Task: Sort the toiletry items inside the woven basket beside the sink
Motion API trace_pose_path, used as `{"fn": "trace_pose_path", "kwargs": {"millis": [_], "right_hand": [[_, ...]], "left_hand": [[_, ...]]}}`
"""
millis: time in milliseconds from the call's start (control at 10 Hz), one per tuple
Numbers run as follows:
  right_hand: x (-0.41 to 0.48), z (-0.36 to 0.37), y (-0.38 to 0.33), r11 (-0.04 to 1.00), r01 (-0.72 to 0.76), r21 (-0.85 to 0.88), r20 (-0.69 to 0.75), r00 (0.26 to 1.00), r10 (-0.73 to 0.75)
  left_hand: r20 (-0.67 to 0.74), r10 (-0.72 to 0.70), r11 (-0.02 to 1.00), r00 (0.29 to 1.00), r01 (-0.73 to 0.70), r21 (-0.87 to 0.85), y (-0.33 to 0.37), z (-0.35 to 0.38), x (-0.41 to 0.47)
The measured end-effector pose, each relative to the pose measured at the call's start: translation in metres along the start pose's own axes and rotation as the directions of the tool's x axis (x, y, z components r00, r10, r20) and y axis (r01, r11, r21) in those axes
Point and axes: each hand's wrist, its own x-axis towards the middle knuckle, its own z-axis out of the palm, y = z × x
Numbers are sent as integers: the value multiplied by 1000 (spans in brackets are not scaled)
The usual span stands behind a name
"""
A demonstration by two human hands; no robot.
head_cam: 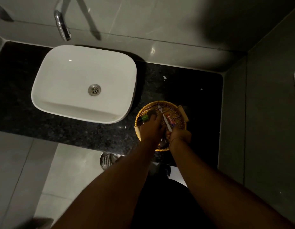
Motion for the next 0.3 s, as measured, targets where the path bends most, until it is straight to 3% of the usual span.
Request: {"fn": "trace_pose_path", "kwargs": {"millis": [100,200,300], "right_hand": [[-9,-8,1,982,135,-133,1,991,-136],[-28,-17,-11,850,400,-342,71,913,-401],[-56,-13,-45,665,648,-371,234,759,-608]], "left_hand": [[-51,-27,999,998,26,-20,0,-10,-6],[-108,-27,999,994,30,31,-6,-34,-20],[-201,0,993,980,23,113,-18,-58,-25]]}}
